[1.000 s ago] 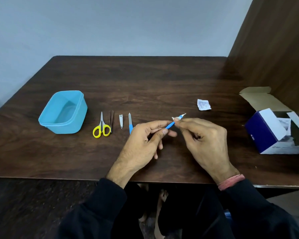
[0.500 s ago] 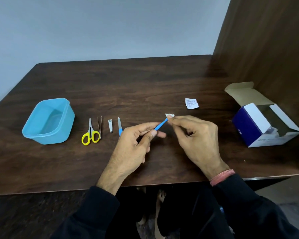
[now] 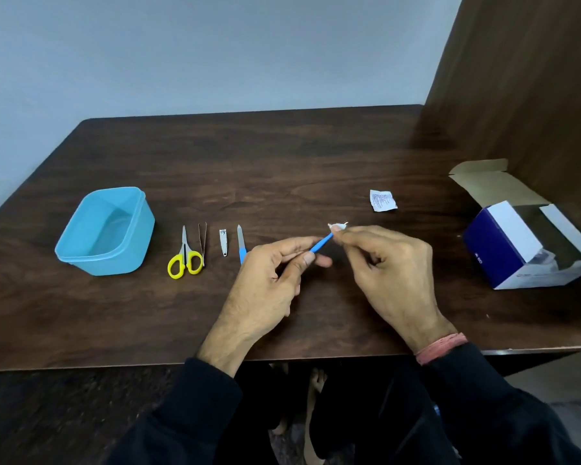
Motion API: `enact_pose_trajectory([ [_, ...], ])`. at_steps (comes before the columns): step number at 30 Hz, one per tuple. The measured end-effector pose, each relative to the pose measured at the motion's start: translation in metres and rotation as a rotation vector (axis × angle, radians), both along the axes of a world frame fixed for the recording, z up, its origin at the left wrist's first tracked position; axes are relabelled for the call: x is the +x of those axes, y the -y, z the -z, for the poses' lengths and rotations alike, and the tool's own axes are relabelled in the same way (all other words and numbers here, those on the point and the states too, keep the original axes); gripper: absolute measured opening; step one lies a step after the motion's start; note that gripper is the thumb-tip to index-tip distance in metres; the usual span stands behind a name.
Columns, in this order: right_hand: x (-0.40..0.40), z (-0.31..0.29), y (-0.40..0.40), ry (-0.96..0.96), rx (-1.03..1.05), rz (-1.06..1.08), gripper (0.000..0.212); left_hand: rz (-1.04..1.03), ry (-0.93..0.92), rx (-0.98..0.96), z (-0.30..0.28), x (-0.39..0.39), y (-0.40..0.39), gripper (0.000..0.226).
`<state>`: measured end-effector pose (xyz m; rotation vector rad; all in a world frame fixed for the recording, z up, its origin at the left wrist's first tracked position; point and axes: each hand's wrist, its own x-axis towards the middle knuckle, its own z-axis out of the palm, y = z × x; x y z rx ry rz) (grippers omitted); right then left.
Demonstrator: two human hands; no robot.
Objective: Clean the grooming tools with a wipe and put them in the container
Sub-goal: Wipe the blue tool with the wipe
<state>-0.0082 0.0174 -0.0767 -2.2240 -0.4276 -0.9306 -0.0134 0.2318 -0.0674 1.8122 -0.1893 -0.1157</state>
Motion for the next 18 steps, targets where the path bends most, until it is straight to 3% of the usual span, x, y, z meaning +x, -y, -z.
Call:
enact_pose_trajectory([
  [14, -0.0004, 0.0014, 0.0001, -0.030, -0.033, -0.066, 0.023, -0.007, -0.004, 0.001, -0.0010, 0.0001, 0.0007, 0.033],
  [18, 0.0006, -0.0005, 0.0011, -0.039, 0.059, 0.007, 0.022, -0.004, -0.004, -0.005, -0.0008, -0.0007, 0.0006, 0.033],
])
